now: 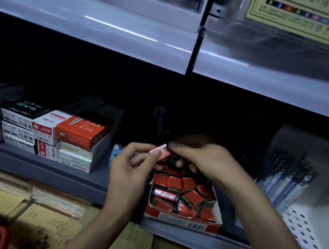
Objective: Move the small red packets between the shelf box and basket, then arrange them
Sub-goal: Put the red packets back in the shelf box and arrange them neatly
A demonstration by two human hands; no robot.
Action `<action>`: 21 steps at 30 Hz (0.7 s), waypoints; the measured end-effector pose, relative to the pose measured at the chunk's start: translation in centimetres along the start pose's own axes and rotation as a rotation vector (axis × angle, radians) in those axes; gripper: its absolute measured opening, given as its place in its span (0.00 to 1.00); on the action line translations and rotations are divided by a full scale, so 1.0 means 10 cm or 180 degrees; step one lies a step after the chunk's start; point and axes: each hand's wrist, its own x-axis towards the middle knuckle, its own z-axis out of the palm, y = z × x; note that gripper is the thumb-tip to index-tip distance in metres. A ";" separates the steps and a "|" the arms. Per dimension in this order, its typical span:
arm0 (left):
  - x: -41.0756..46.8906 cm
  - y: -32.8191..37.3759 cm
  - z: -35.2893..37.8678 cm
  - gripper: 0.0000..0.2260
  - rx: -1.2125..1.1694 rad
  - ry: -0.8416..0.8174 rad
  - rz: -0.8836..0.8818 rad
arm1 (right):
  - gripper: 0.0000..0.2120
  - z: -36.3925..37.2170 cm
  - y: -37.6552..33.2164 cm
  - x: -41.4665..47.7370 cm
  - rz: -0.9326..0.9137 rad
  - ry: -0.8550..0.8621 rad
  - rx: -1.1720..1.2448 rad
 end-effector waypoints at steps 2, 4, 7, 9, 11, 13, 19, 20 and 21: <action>0.00 0.00 -0.01 0.05 0.0012 -0.0066 0.0063 | 0.08 0.03 -0.01 -0.03 -0.0044 -0.0028 0.0010; 0.01 0.01 -0.01 0.06 0.0078 -0.0110 0.0105 | 0.05 0.03 0.00 -0.03 0.0052 0.0063 0.0101; 0.03 -0.01 -0.01 0.09 0.0183 -0.0078 0.0099 | 0.08 -0.06 0.05 -0.01 0.0176 0.0095 0.0218; 0.04 -0.04 -0.02 0.09 0.0177 0.0006 0.0053 | 0.09 -0.13 0.07 0.01 0.0268 0.0213 0.0097; 0.05 -0.06 -0.03 0.09 0.0177 0.0087 0.0032 | 0.09 -0.17 0.10 0.04 0.0248 0.0183 -0.0056; 0.07 -0.09 -0.04 0.10 0.0173 0.0143 0.0024 | 0.05 -0.18 0.13 0.06 0.0133 0.0161 -0.0097; 0.07 -0.12 -0.02 0.10 0.0239 0.0225 0.0079 | 0.08 -0.07 0.25 0.11 0.0144 0.0080 -0.0625; 0.07 -0.12 -0.01 0.10 0.0245 0.0228 0.0086 | 0.09 -0.05 0.26 0.11 0.0218 0.0065 -0.0708; 0.06 -0.12 0.00 0.10 0.0258 0.0228 0.0089 | 0.10 -0.03 0.30 0.13 0.0242 0.0048 -0.0770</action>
